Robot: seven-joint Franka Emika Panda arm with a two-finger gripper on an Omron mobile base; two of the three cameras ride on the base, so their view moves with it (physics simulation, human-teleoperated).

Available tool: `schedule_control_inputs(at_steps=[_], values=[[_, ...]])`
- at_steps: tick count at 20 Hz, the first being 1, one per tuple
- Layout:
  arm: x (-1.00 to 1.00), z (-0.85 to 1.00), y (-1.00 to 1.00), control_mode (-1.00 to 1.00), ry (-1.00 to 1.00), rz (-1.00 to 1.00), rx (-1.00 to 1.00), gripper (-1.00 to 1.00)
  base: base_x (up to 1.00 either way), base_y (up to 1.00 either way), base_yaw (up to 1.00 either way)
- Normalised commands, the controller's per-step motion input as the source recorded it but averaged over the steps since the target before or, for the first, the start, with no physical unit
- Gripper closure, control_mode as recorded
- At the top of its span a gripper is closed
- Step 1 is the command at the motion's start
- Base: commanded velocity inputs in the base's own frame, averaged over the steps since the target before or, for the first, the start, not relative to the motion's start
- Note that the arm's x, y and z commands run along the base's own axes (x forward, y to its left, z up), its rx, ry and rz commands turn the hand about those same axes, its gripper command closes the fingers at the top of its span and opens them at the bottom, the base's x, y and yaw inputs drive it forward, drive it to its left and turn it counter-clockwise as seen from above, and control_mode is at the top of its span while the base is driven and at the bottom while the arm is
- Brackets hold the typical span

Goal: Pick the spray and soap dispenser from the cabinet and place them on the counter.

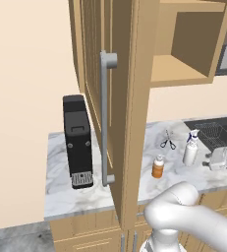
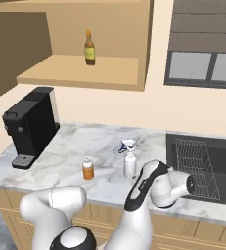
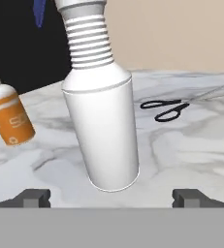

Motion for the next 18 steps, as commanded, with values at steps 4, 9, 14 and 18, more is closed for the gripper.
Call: schedule_control_inputs(at_steps=[4,9,14,18], values=[[-0.01,0.27,-0.10,-1.00,0.24,-0.18,-0.07,-1.00,0.00,0.00,0.00],[-0.23,0.11,-0.21,-1.00,0.20,-0.17,-0.02,-1.00,0.00,0.00,0.00],[-0.28,0.07,-0.16,-1.00,0.17,-0.18,-0.02,-1.00,0.00,0.00,0.00],[-0.29,0.37,-0.07,-1.00,0.07,-0.15,-0.05,-1.00,0.00,0.00,0.00]])
